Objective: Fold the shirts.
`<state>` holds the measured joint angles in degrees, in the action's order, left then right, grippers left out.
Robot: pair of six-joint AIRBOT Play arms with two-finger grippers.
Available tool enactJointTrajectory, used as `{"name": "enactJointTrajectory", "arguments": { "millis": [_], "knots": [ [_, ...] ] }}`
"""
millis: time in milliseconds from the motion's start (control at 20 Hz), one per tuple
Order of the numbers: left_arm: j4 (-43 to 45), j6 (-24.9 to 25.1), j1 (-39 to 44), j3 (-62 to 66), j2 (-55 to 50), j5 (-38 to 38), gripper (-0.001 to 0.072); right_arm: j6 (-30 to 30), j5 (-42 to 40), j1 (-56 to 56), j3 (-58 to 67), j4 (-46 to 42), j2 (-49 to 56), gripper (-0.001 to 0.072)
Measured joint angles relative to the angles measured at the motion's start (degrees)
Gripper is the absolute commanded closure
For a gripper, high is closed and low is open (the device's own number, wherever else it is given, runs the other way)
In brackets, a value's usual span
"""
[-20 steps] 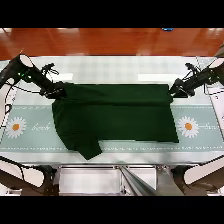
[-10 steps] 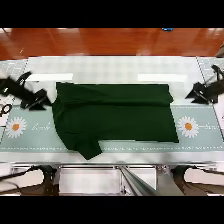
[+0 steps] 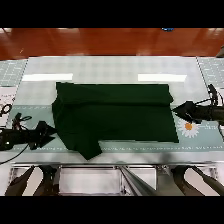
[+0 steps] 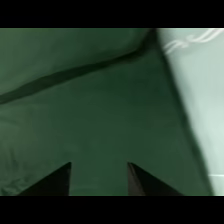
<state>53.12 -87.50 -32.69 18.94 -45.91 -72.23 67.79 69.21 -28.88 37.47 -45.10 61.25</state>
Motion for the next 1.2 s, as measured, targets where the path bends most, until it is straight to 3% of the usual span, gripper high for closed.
{"name": "enactJointTrajectory", "arguments": {
  "millis": [400,550,600,650,700,900,1200],
  "knots": [
    [0.94,-1.42,4.79,-3.74,-3.48,2.49,0.0236,-1.42,-2.4,5.42,-1.77,2.89,-1.46,0.0302],
    [-2.49,0.79,8.63,-4.07,-6.97,5.03,0.0247,-1.05,-3.56,6.6,-1.86,3.43,-1.53,0.0302],
    [-3.91,1.9,10.29,-4.11,-8.61,6.21,0.0302,-0.9,-3.98,6.78,-1.86,3.58,-1.53,0.0302],
    [-4.9,2.97,11.76,-4.07,-10.19,6.99,0.0581,-0.85,-4.46,6.88,-1.86,4.11,-1.55,0.0302],
    [-4.96,4.5,13.16,-4.02,-11.98,8.22,0.069,-0.76,-4.48,6.69,-1.79,4.28,-1.55,0.0302],
    [-6.64,9.11,15.76,-2.56,-16.02,8.96,0.069,-0.7,-2.27,1.99,-1.11,2.82,-1.6,0.0302],
    [-5.86,12.2,16.59,-0.55,-15.52,8.79,0.069,8.55,3.34,-3.87,-4.17,-16.2,-1.6,0.0301]
  ]
}}
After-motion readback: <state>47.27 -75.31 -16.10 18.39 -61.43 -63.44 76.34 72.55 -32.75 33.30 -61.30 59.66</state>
